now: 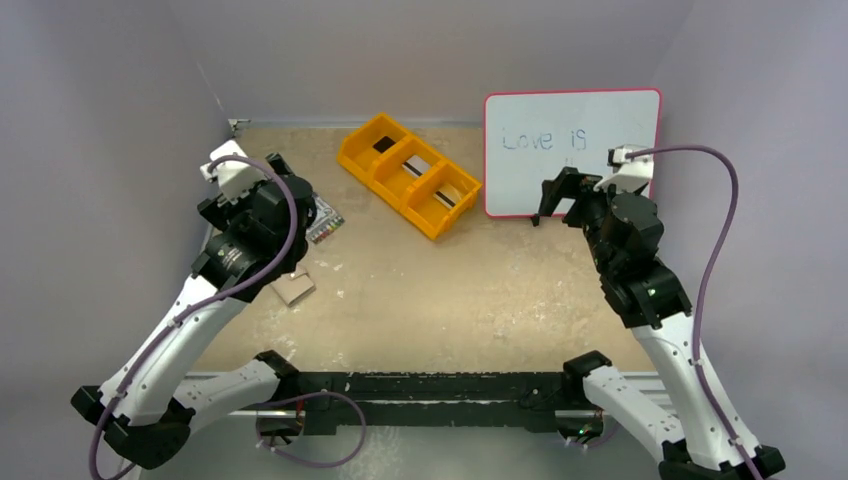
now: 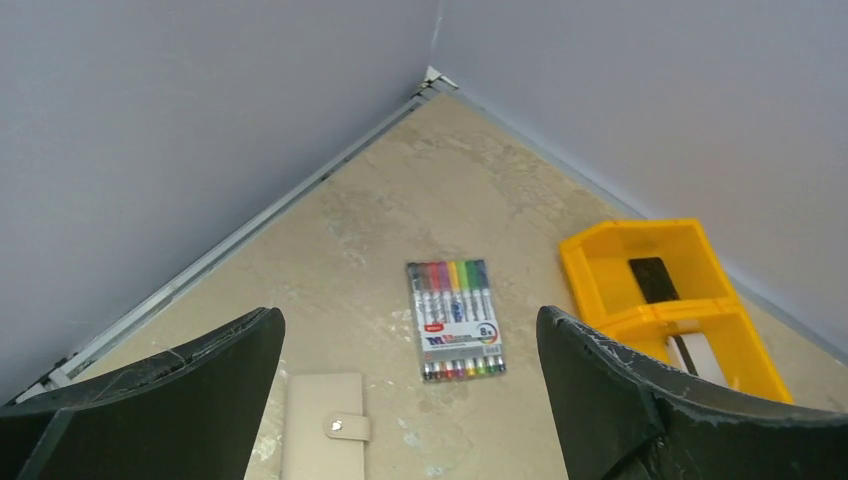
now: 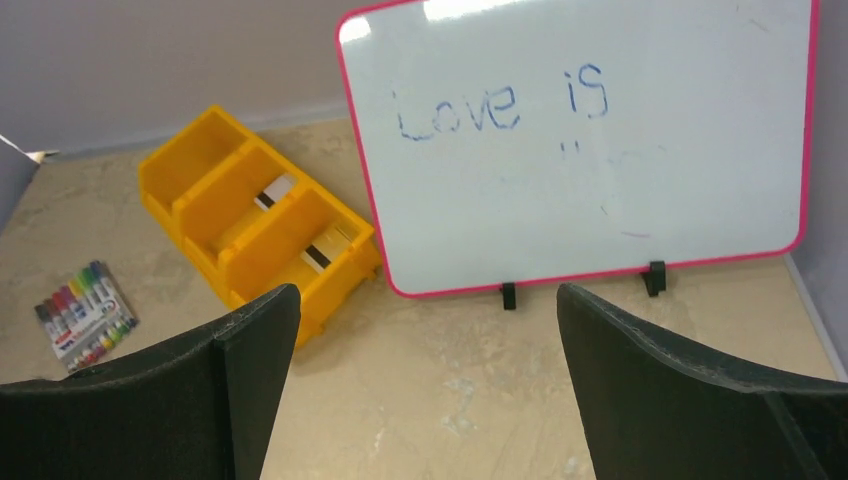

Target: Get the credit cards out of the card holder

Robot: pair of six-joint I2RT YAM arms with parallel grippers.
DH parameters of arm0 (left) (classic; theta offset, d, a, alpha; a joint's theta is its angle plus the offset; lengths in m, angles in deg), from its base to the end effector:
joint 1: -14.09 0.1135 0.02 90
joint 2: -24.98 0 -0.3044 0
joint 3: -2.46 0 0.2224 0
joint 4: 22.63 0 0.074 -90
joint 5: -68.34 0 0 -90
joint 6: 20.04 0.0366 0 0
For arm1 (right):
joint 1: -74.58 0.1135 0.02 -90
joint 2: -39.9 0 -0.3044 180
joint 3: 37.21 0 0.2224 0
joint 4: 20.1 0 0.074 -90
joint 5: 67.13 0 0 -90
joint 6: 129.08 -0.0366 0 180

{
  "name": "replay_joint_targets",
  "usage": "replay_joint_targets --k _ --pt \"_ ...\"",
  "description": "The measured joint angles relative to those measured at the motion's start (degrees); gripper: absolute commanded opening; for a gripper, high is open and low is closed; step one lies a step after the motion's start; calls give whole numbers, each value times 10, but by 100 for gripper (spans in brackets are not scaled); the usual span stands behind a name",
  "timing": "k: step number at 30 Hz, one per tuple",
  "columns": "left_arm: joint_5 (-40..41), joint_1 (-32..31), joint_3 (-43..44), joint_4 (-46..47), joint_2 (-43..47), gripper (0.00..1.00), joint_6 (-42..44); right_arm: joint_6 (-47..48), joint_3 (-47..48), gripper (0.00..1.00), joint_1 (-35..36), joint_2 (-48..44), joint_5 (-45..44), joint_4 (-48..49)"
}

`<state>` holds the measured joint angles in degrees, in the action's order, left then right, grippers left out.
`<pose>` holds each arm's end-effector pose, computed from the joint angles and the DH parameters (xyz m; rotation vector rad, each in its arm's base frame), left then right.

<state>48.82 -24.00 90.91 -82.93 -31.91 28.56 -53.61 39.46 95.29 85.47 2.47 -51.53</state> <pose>0.1148 -0.0462 0.4434 -0.7173 1.5846 0.2642 0.1033 0.0254 0.4451 0.1940 1.5678 0.2013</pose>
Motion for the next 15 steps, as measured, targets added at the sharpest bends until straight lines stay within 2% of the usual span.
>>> replay_joint_targets --k 4,9,15 --pt "-50 70 -23 10 10 98 -6 -8 -35 100 -17 -13 8 -13" --pt "-149 149 -46 21 12 99 -11 -20 -78 100 -39 -21 29 -21" --pt "-329 223 -68 52 -46 98 -10 -39 -113 100 -58 -20 66 -30"
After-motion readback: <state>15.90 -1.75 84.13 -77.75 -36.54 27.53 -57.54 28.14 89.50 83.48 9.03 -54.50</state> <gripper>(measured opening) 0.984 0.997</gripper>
